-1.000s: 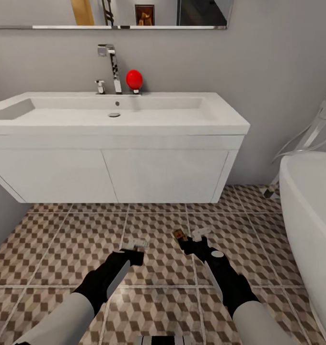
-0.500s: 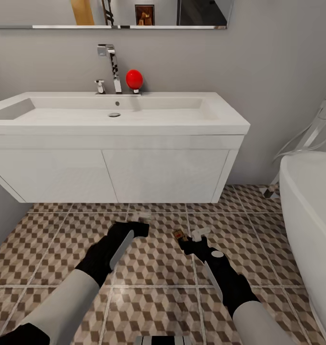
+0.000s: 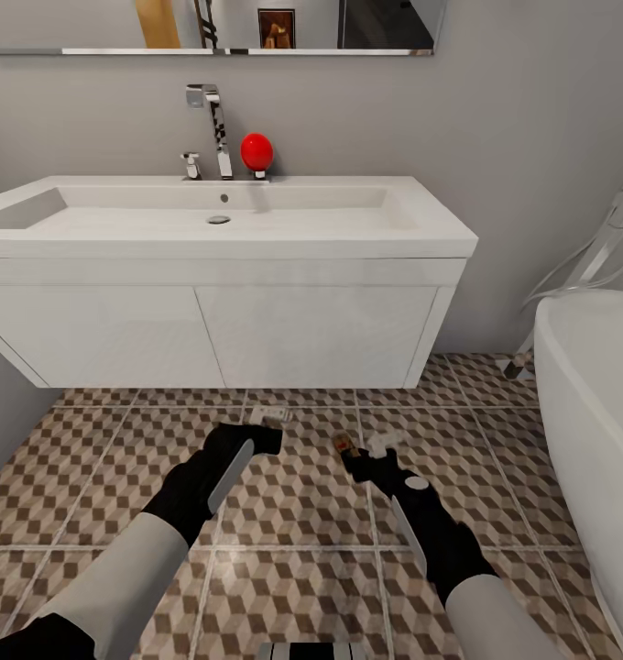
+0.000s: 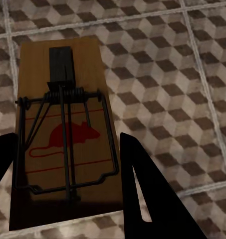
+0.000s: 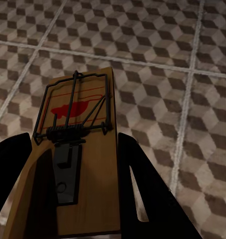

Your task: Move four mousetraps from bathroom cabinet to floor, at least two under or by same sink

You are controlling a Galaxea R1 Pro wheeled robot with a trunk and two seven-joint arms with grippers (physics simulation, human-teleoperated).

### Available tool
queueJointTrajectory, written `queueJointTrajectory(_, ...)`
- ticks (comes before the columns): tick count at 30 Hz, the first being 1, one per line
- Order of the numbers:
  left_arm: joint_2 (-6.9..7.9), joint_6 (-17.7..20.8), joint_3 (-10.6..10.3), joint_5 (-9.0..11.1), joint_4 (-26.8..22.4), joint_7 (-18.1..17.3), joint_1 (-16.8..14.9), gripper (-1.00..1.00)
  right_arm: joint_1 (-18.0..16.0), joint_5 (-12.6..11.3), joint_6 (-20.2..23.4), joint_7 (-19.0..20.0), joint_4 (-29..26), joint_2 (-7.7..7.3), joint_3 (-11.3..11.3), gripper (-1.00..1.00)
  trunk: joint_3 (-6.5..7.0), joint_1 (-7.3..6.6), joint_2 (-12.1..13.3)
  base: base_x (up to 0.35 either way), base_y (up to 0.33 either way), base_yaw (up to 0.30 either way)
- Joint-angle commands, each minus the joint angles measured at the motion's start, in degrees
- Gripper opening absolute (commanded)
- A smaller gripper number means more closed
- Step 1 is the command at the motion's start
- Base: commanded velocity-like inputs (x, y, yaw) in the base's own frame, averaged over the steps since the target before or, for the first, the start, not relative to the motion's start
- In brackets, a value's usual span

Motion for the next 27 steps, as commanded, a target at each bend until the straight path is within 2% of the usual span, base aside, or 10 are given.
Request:
queueJointTrajectory(1,0.04,0.5,-0.1,0.4,-0.1,0.5,0.0,-1.00,0.0,0.6,0.3,0.3,-0.4,0.04,-0.1,-1.00,-0.05,-0.01,0.0,0.000,0.000,0.000)
queueJointTrajectory(7,-0.02,2.8,-0.1,0.4,-0.1,0.5,0.0,-1.00,0.0,0.6,0.5,0.3,-2.5,0.09,0.0,-1.00,-0.23,-0.01,0.0,0.000,0.000,0.000)
queueJointTrajectory(27,0.24,3.0,-0.1,0.3,-0.1,0.5,0.0,-1.00,0.0,0.6,0.7,0.3,-4.9,0.06,-0.1,-1.00,-5.57,4.38,-8.0,0.000,0.000,0.000)
